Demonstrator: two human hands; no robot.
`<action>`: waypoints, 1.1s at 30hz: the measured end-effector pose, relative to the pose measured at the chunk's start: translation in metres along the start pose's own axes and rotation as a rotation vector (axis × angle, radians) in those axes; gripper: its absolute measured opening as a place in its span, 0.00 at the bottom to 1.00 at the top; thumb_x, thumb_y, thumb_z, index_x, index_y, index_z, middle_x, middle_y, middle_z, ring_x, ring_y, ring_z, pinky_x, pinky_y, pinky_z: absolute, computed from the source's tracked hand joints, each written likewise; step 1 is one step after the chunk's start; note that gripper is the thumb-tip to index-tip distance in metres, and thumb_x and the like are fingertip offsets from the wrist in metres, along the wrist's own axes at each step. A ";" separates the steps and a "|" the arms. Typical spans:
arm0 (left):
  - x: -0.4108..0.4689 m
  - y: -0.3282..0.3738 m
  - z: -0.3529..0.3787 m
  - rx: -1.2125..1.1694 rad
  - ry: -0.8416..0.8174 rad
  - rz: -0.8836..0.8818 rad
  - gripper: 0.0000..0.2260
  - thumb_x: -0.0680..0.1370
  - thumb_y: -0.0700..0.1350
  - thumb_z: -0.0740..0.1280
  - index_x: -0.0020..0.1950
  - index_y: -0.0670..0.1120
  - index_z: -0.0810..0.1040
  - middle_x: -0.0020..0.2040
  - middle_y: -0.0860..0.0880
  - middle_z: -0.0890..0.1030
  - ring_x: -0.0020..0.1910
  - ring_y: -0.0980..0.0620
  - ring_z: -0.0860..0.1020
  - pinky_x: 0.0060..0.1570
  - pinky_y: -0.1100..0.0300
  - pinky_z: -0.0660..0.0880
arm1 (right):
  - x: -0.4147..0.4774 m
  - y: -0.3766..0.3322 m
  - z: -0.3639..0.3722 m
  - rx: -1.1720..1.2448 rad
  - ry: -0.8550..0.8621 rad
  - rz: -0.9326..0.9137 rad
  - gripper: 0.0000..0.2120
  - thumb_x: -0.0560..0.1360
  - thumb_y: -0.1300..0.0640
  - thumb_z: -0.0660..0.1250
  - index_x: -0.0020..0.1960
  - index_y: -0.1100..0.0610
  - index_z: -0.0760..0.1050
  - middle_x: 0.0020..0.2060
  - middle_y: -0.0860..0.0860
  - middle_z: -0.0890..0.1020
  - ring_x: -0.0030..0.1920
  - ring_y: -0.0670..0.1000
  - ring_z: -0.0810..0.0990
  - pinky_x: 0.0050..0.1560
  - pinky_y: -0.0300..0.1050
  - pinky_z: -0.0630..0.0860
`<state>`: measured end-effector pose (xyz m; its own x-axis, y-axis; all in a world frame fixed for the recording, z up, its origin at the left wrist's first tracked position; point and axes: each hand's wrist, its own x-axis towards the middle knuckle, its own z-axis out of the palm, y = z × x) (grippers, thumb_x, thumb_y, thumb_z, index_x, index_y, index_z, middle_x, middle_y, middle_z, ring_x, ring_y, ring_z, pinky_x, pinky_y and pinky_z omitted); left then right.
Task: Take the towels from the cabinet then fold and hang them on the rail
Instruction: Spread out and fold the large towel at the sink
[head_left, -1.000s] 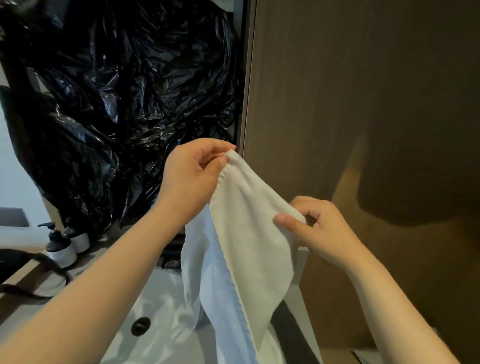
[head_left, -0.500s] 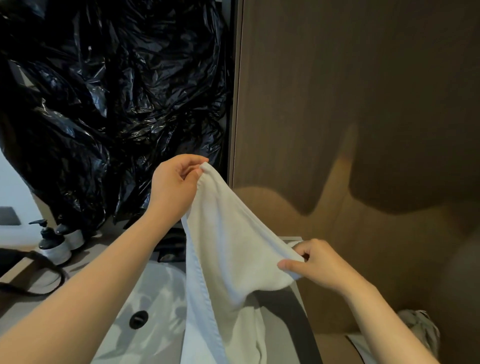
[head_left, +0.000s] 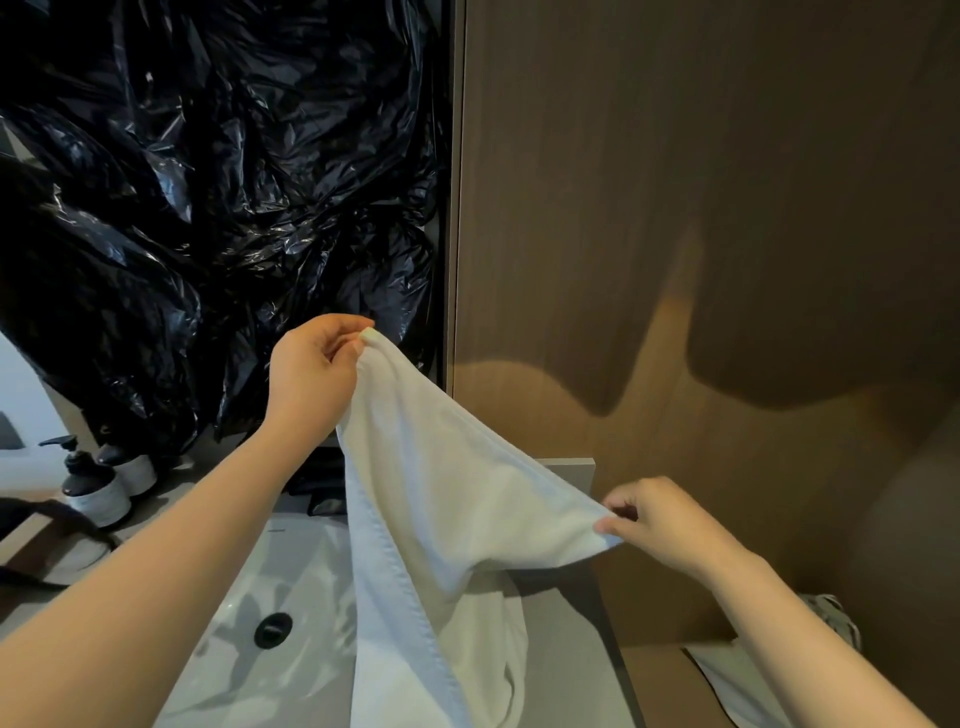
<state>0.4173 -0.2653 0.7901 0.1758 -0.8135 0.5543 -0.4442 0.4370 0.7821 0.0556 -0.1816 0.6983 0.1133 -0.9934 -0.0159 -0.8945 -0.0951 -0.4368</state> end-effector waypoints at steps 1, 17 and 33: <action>0.002 0.000 -0.003 -0.013 0.019 -0.013 0.10 0.78 0.39 0.66 0.54 0.51 0.82 0.44 0.61 0.81 0.42 0.74 0.77 0.38 0.82 0.69 | -0.001 -0.001 -0.007 0.011 0.093 -0.048 0.08 0.76 0.48 0.69 0.41 0.48 0.82 0.36 0.45 0.82 0.39 0.46 0.81 0.44 0.53 0.80; 0.035 0.021 -0.019 -0.205 0.233 -0.039 0.11 0.77 0.36 0.66 0.51 0.50 0.82 0.42 0.60 0.82 0.40 0.71 0.79 0.40 0.77 0.73 | -0.008 -0.042 -0.158 -0.385 0.735 -0.179 0.21 0.72 0.32 0.57 0.32 0.46 0.72 0.37 0.42 0.75 0.42 0.43 0.73 0.43 0.38 0.73; 0.031 0.022 -0.024 -0.231 0.262 -0.066 0.13 0.77 0.34 0.63 0.53 0.50 0.81 0.45 0.59 0.81 0.41 0.69 0.78 0.38 0.81 0.70 | -0.006 -0.051 -0.142 -0.030 1.003 -0.146 0.16 0.70 0.39 0.71 0.36 0.49 0.71 0.29 0.43 0.75 0.30 0.46 0.76 0.29 0.39 0.74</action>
<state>0.4336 -0.2715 0.8314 0.4297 -0.7299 0.5315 -0.2193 0.4867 0.8456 0.0390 -0.1794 0.8487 -0.1806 -0.5654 0.8048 -0.9132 -0.2075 -0.3507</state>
